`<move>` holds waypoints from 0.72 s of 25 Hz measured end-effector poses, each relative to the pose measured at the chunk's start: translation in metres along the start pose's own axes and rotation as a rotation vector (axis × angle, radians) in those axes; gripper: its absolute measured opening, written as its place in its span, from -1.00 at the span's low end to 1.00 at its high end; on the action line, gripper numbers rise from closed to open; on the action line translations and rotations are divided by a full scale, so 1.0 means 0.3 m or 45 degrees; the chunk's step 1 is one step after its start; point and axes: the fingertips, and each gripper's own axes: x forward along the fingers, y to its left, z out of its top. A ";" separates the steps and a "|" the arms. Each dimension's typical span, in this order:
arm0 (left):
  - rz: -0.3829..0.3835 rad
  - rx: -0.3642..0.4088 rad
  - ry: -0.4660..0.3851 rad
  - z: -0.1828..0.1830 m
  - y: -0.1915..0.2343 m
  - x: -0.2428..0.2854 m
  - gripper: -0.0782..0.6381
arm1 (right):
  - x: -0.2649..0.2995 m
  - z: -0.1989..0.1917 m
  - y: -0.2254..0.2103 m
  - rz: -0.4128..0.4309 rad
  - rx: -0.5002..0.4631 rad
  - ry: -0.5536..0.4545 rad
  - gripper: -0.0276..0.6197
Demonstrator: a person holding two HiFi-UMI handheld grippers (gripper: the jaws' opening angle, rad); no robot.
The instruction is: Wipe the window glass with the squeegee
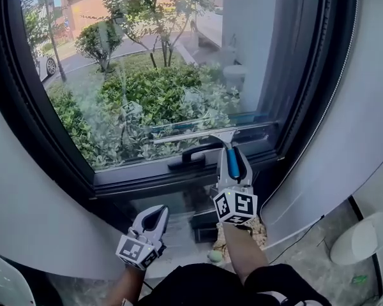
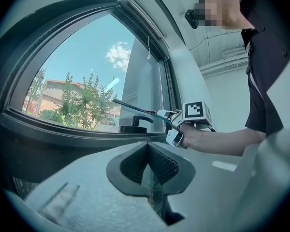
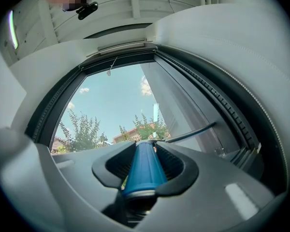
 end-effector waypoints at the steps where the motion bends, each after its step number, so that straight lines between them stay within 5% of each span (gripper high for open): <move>1: -0.001 -0.004 0.004 -0.008 -0.003 -0.001 -0.78 | -0.003 -0.005 -0.002 -0.001 0.000 0.006 -0.50; 12: 0.014 -0.018 0.027 -0.025 -0.023 -0.017 -0.78 | -0.026 -0.038 -0.010 -0.010 0.013 0.050 -0.51; 18: 0.084 -0.038 0.025 -0.013 -0.022 -0.058 -0.78 | -0.004 0.139 0.069 0.091 -0.008 -0.084 -0.51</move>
